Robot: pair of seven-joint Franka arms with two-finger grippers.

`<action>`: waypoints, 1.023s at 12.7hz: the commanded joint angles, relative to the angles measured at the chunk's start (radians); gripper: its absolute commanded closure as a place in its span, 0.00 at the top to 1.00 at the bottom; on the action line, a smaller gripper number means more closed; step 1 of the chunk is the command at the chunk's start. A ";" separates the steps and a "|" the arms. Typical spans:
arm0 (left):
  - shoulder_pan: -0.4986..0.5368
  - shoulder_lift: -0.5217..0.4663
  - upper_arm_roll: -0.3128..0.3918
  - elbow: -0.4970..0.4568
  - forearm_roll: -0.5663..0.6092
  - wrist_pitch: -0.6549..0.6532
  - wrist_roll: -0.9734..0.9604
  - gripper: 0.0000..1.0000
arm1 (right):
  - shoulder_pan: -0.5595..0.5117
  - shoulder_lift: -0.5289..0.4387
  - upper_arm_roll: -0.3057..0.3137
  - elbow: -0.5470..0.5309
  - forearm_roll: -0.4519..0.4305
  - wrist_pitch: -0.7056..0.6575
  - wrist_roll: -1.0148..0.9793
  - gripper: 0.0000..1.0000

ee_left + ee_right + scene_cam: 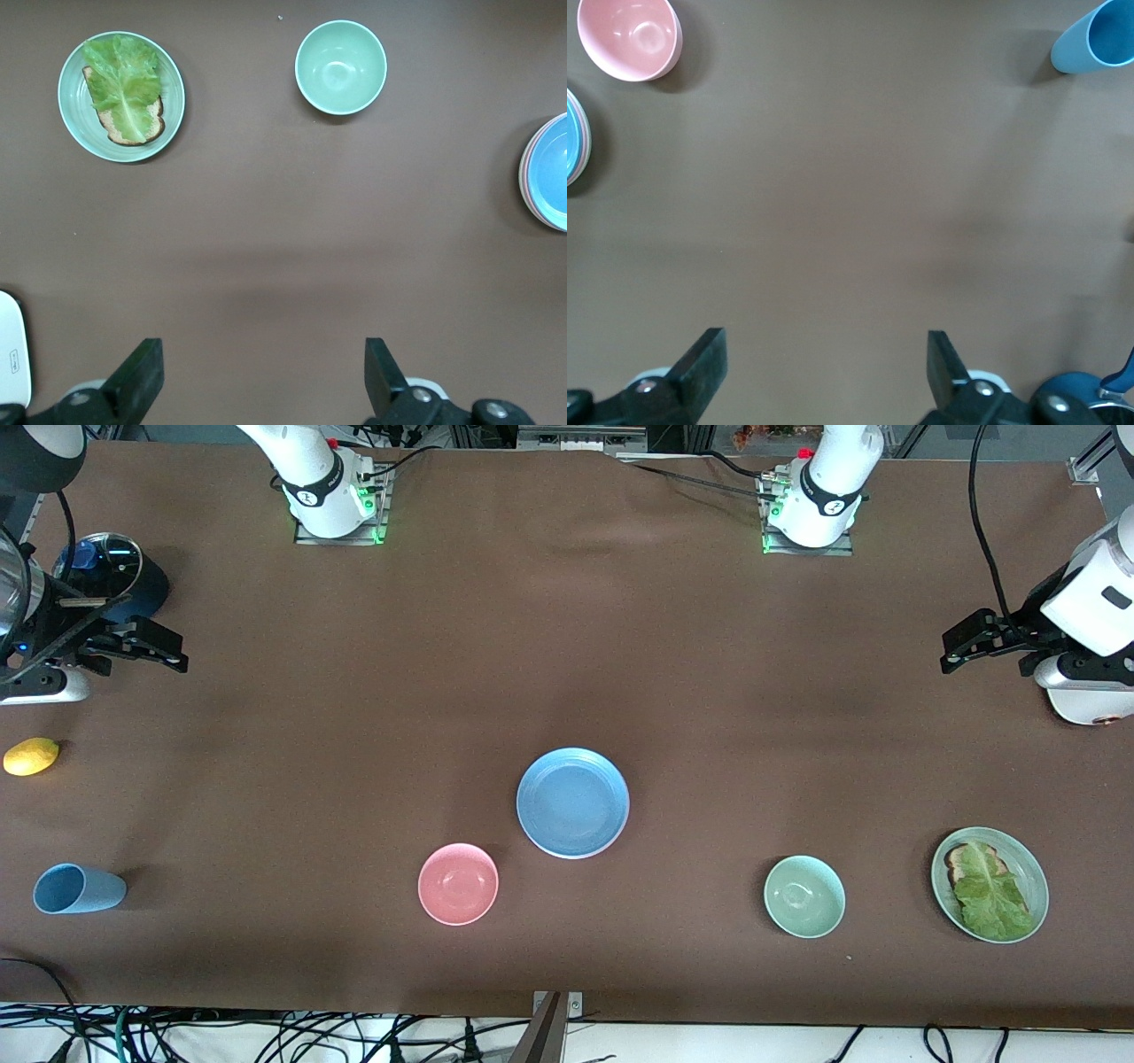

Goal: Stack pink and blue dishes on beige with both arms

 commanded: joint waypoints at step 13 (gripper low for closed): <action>0.000 0.012 -0.002 0.031 0.021 -0.012 0.017 1.00 | -0.009 -0.017 0.005 -0.008 -0.004 -0.012 -0.028 1.00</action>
